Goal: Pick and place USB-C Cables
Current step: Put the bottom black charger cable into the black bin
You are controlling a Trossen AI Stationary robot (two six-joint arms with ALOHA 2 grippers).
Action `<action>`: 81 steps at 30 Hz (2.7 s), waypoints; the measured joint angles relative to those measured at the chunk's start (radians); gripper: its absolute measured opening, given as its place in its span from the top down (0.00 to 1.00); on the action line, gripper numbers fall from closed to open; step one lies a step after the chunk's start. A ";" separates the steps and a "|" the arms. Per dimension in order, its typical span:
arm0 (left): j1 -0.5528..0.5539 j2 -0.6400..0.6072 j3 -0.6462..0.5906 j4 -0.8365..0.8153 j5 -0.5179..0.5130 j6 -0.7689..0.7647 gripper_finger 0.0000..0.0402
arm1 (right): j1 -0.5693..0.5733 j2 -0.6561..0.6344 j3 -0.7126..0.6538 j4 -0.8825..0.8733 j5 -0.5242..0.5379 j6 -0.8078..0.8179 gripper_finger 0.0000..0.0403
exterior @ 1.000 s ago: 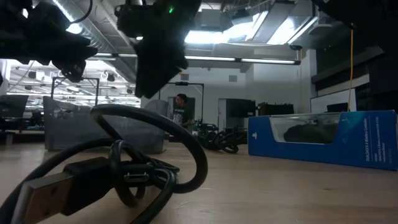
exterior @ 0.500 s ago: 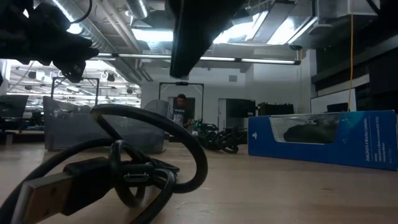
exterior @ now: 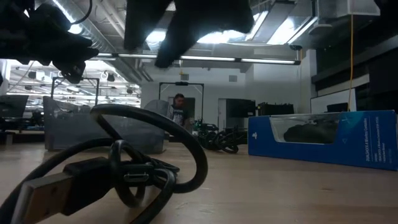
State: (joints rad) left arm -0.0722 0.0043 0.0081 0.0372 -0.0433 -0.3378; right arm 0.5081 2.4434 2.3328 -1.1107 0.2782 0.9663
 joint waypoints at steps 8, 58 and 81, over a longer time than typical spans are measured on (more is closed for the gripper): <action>0.000 0.000 0.000 0.001 -0.003 0.000 0.76 | 0.005 0.048 0.000 0.012 -0.124 0.257 0.62; 0.000 0.000 0.000 0.001 -0.131 0.008 0.76 | -0.071 0.170 0.004 -0.100 -0.088 -0.399 0.93; 0.000 0.000 0.000 0.001 -0.131 0.008 0.76 | -0.258 -0.029 0.005 0.330 0.123 -0.891 0.93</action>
State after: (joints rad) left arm -0.0723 0.0044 0.0082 0.0383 -0.1741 -0.3294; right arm 0.2503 2.4148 2.3379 -0.7812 0.4007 0.0749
